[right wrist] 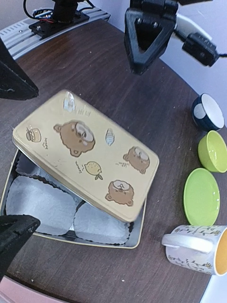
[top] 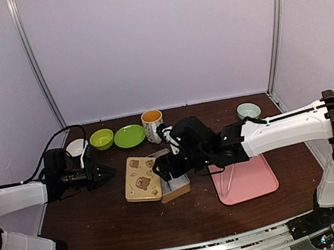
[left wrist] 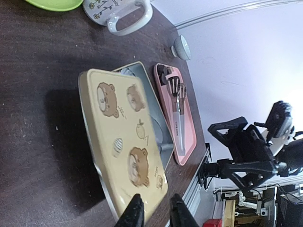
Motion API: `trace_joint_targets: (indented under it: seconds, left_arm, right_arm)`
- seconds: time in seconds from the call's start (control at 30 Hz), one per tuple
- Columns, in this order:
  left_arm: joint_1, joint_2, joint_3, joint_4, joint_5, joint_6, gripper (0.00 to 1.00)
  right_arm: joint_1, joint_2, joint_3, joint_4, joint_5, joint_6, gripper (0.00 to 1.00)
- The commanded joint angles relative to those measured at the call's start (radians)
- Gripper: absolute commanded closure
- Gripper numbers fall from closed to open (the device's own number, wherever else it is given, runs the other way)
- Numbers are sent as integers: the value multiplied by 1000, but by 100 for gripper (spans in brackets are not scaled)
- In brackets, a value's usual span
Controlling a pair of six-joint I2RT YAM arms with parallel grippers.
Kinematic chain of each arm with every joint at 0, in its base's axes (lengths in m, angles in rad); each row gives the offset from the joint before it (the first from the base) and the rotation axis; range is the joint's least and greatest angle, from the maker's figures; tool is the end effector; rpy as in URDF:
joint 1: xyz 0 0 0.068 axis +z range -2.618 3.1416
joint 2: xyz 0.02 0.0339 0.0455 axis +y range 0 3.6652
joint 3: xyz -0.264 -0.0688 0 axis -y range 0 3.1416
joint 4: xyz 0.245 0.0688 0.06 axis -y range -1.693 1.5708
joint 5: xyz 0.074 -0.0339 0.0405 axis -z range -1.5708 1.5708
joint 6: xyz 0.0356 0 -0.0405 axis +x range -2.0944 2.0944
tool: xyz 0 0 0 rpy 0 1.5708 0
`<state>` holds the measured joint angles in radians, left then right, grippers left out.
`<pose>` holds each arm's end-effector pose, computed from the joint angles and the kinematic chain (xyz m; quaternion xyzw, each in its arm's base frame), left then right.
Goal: Pack the chocolate
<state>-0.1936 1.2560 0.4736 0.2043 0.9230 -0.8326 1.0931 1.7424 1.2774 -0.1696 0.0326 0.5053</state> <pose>0.2244 -0.0729 0.1822 -0.0460 0.8141 -0.5504 0.1793 0.1846 0.3540 0.2524 -0.2515 0.8562 0.3132 0.3250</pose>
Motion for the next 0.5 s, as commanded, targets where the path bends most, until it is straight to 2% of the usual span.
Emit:
trace_joint_targets:
  seconds: [0.0,0.23,0.3,0.4,0.47]
  left_arm:
    - [-3,-58,40,-43,5,-1,79]
    - [-5,-46,36,-112,-46,28,76]
    - [-20,-31,45,-179,-106,65,71]
    - [-87,-11,91,-276,-214,126,62]
    - [-143,4,132,-343,-301,153,57]
  right_arm:
    - [0,15,18,-88,113,5,17]
    - [-18,15,9,-123,173,-12,18]
    - [-21,18,9,-127,173,-17,18]
    - [-25,23,12,-125,158,-22,26]
    - [-30,27,15,-125,153,-22,28]
